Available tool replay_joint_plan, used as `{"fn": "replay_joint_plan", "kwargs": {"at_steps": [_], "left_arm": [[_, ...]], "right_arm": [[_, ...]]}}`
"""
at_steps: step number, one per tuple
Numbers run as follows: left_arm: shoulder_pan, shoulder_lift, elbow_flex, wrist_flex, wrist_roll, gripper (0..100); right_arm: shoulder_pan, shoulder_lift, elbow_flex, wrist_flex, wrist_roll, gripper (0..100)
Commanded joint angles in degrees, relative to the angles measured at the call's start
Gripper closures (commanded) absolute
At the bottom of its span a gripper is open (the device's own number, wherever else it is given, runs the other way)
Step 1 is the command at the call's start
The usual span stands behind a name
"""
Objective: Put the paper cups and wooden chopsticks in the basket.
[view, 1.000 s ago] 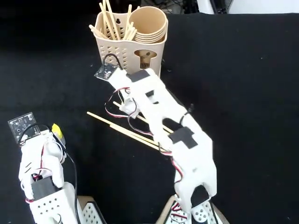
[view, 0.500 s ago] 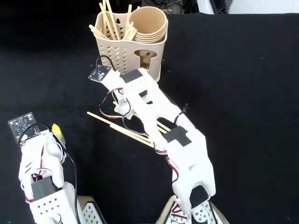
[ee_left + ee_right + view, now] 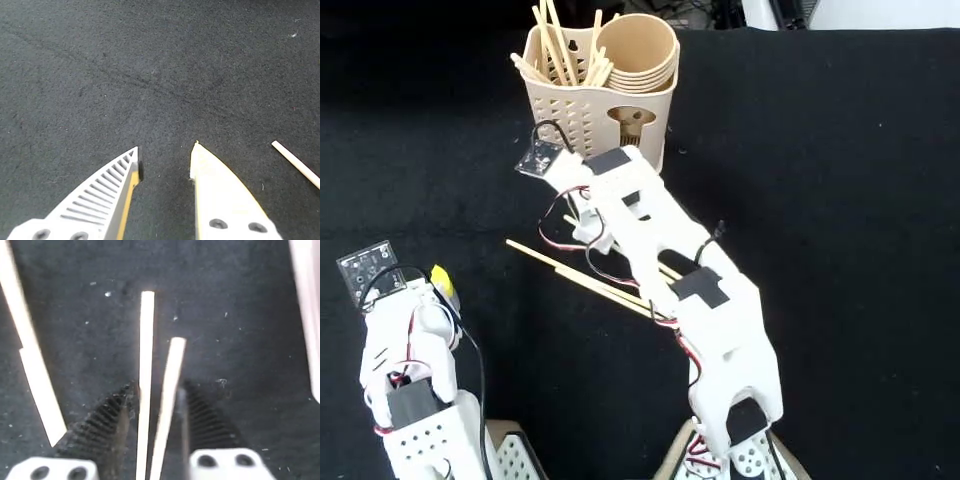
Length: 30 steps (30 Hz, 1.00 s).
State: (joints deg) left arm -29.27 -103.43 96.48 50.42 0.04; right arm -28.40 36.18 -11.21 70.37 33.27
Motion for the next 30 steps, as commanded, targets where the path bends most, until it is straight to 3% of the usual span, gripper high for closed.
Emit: {"fn": "replay_joint_plan", "kwargs": {"at_steps": [1,21,26,30], "left_arm": [[0.5,-0.7,0.7,0.1,-0.4,82],[0.6,-0.7,0.7,0.1,-0.4,82],[0.6,-0.7,0.7,0.1,-0.4,82],[0.6,-0.7,0.7,0.1,-0.4,82]], "right_arm": [[0.1,1.3,0.1,1.1,0.4,95.6],[-0.3,-23.6,0.3,9.1,0.0,98.6],[-1.7,-24.0,2.7,8.1,0.1,98.6],[-1.7,-19.0,7.4,0.6,0.0,98.5]]}}
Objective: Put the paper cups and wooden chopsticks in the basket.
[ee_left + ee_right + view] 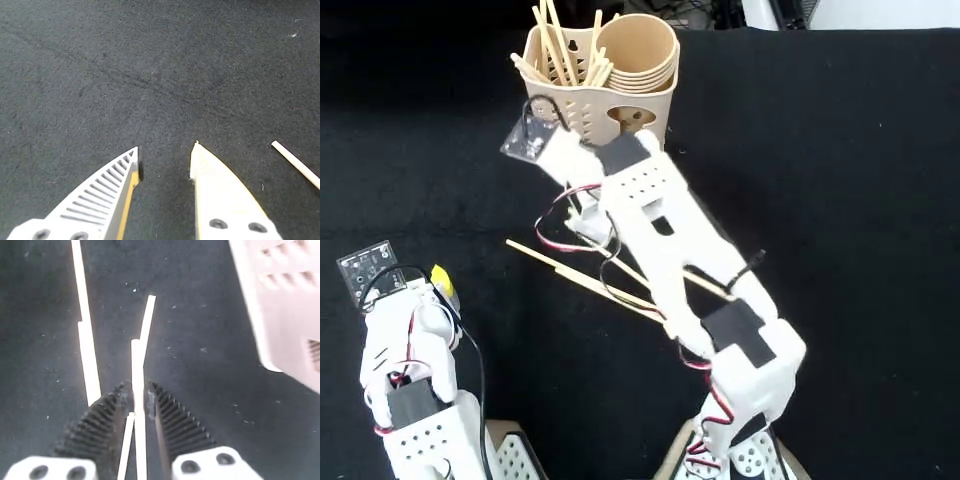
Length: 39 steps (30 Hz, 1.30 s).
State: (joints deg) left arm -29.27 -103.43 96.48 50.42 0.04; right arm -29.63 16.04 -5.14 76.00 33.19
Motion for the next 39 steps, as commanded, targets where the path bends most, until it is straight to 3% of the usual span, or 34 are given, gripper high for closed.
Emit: {"fn": "replay_joint_plan", "kwargs": {"at_steps": [1,6,13,20,29,33,39], "left_arm": [[0.6,-0.7,0.7,0.1,-0.4,82],[0.6,-0.7,0.7,0.1,-0.4,82],[0.6,-0.7,0.7,0.0,-0.4,82],[0.6,-0.7,0.7,0.0,-0.4,82],[0.6,-0.7,0.7,0.0,-0.4,82],[0.6,-0.7,0.7,0.0,-0.4,82],[0.6,-0.7,0.7,0.0,-0.4,82]], "right_arm": [[-0.5,2.6,2.0,-6.9,0.1,98.4],[-1.4,9.4,1.3,-13.5,-4.7,98.3],[-1.5,16.1,-3.8,-12.0,-5.5,98.2],[-1.5,18.7,-7.4,-6.9,-5.1,79.7],[-1.5,18.9,-6.9,-7.3,-5.1,89.4],[-1.5,18.9,-6.9,-7.2,-5.1,99.1],[-1.2,18.8,-6.9,-7.1,-5.1,98.7]]}}
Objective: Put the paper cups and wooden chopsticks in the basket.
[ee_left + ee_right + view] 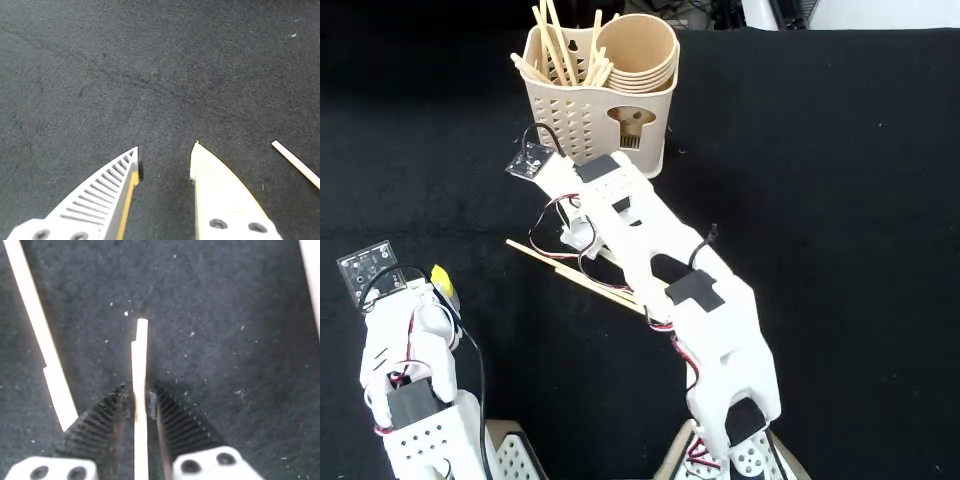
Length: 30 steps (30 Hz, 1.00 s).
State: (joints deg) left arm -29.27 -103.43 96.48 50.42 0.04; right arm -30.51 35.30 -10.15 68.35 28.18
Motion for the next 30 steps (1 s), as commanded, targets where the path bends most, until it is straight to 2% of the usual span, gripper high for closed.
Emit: {"fn": "replay_joint_plan", "kwargs": {"at_steps": [1,14,21,30], "left_arm": [[0.6,-0.7,0.7,0.0,-0.4,82],[0.6,-0.7,0.7,0.0,-0.4,82],[0.6,-0.7,0.7,0.0,-0.4,82],[0.6,-0.7,0.7,0.0,-0.4,82]], "right_arm": [[-0.4,-0.5,-2.0,0.5,-0.1,98.7],[-0.4,1.6,-5.3,3.0,2.2,98.6],[-1.3,-13.2,-8.8,10.1,1.8,98.6],[-3.8,-31.2,-9.3,12.6,1.8,98.6]]}}
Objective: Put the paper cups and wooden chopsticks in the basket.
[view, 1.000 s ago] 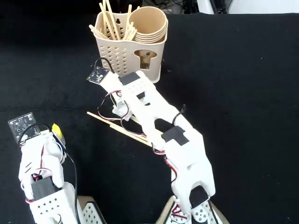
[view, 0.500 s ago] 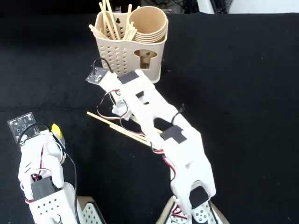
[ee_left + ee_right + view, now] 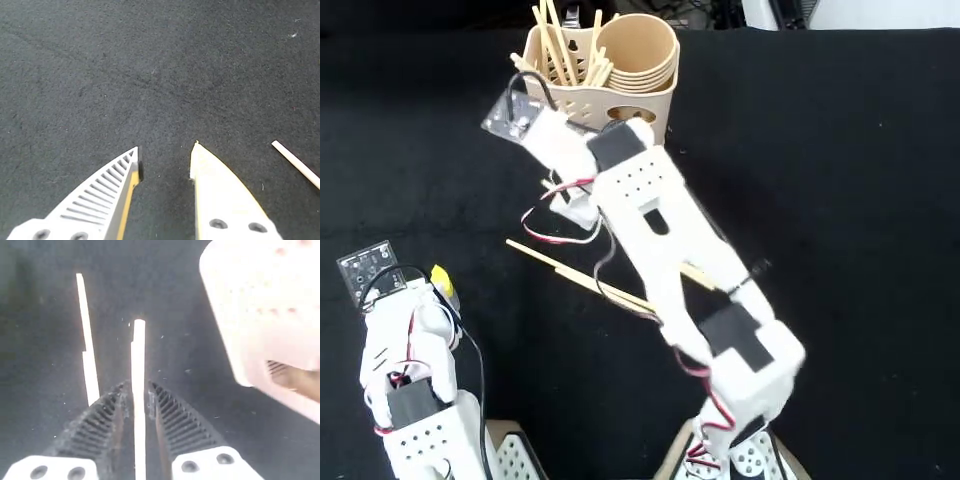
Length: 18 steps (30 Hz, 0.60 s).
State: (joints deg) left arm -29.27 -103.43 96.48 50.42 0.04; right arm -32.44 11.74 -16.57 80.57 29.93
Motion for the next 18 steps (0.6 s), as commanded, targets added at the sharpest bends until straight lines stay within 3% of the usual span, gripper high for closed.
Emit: {"fn": "replay_joint_plan", "kwargs": {"at_steps": [1,8,18], "left_arm": [[0.6,-0.7,0.7,0.0,-0.4,82],[0.6,-0.7,0.7,0.0,-0.4,82],[0.6,-0.7,0.7,0.0,-0.4,82]], "right_arm": [[-2.8,-9.6,-2.9,0.2,-0.4,98.6],[-7.5,-22.8,-6.1,-8.1,-9.1,98.6],[-5.9,-24.2,1.5,-47.8,-10.3,98.5]]}}
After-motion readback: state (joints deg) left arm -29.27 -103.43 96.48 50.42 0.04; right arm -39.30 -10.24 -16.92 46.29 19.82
